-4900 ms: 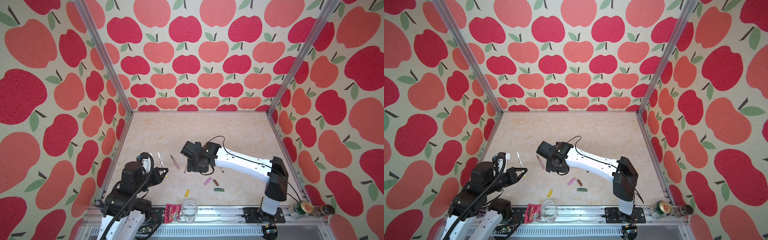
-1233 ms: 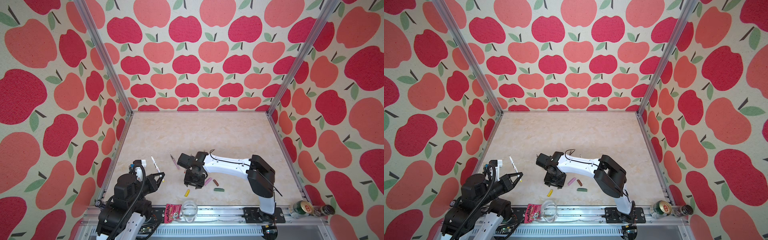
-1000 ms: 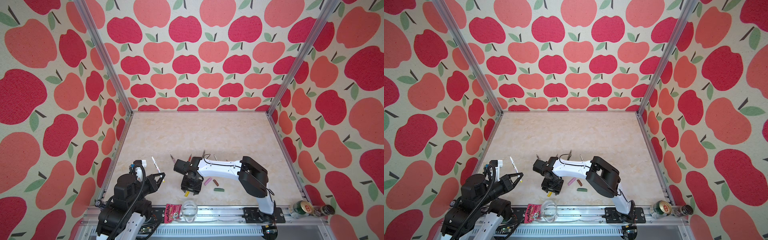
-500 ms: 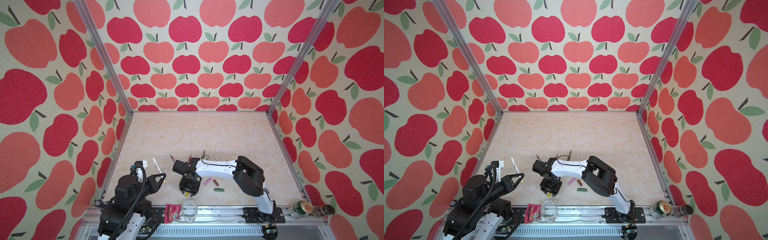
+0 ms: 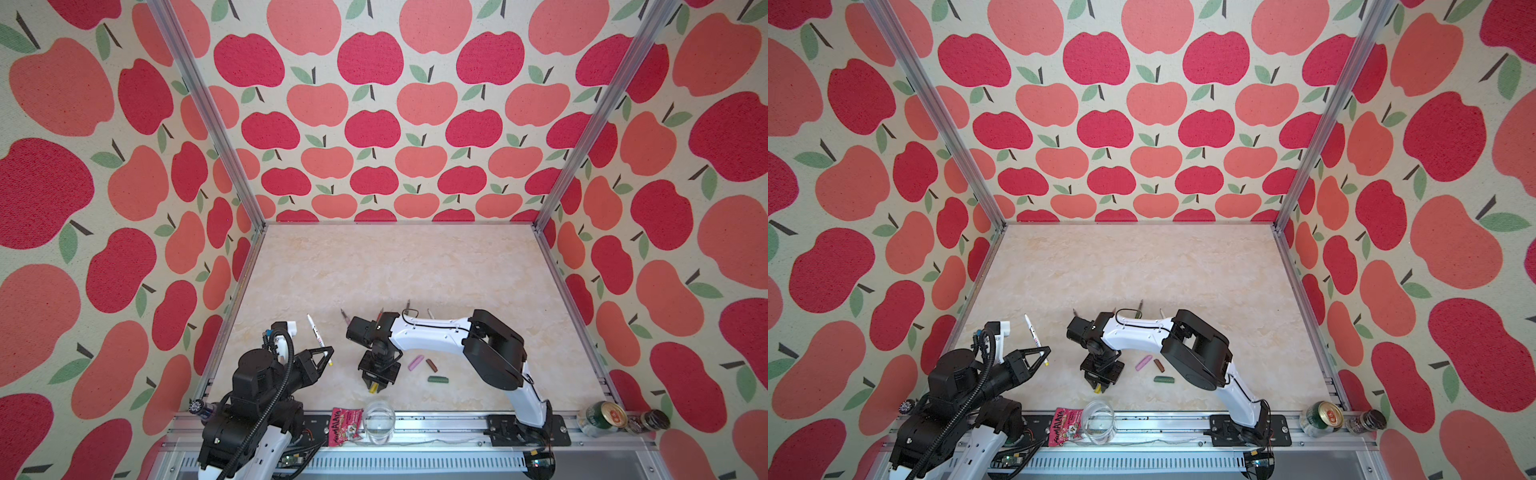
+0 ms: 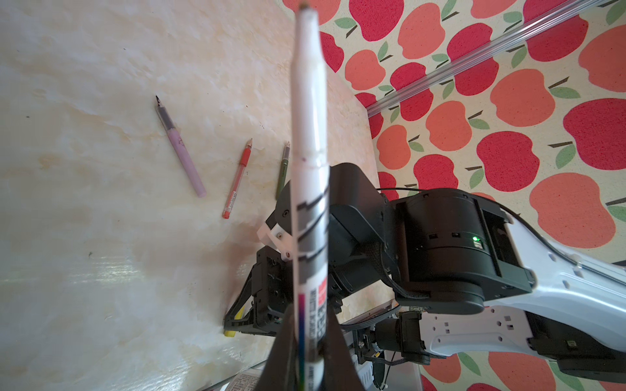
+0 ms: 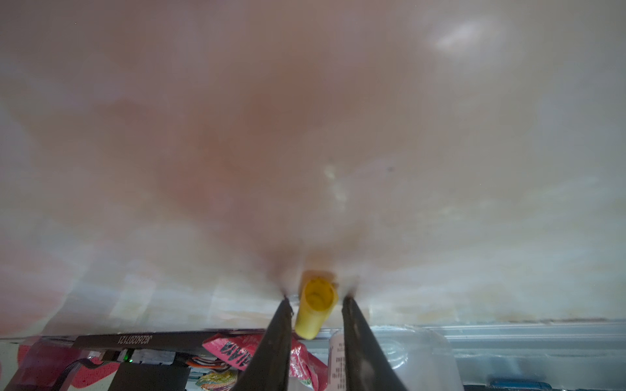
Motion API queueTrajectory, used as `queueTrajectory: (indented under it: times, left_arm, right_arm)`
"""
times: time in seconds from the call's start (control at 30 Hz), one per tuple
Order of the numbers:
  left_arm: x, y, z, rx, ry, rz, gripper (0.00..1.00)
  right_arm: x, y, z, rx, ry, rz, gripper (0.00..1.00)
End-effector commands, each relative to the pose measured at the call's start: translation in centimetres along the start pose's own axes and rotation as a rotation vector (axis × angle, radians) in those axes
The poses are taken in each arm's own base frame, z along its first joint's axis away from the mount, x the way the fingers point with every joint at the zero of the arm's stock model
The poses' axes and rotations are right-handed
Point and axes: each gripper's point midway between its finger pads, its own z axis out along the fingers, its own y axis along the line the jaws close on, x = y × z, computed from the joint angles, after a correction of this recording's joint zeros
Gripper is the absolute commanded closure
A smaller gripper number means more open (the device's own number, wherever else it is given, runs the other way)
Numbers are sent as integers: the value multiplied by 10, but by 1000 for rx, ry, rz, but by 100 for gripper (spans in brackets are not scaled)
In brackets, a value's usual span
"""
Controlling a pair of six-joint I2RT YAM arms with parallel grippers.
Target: Insert the pens into the pen caps
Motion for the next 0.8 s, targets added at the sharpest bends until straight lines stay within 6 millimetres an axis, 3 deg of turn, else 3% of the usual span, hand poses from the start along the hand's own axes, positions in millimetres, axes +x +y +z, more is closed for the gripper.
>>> queueTrajectory:
  times: [0.0, 0.3, 0.53, 0.77]
  left_arm:
    - [-1, -3, 2, 25, -8, 1, 100]
    - [-5, -4, 8, 28, -3, 2, 100]
    - [-5, -1, 13, 26, 3, 0, 100]
    - [-3, 0, 20, 34, 33, 0, 100]
  right_arm:
    - [-22, -8, 16, 59, -40, 37, 74]
    - [-30, -4, 16, 53, -36, 43, 85]
    - [-64, -1, 3, 10, -70, 86, 86]
    - [-99, -6, -25, -27, -158, 104, 86]
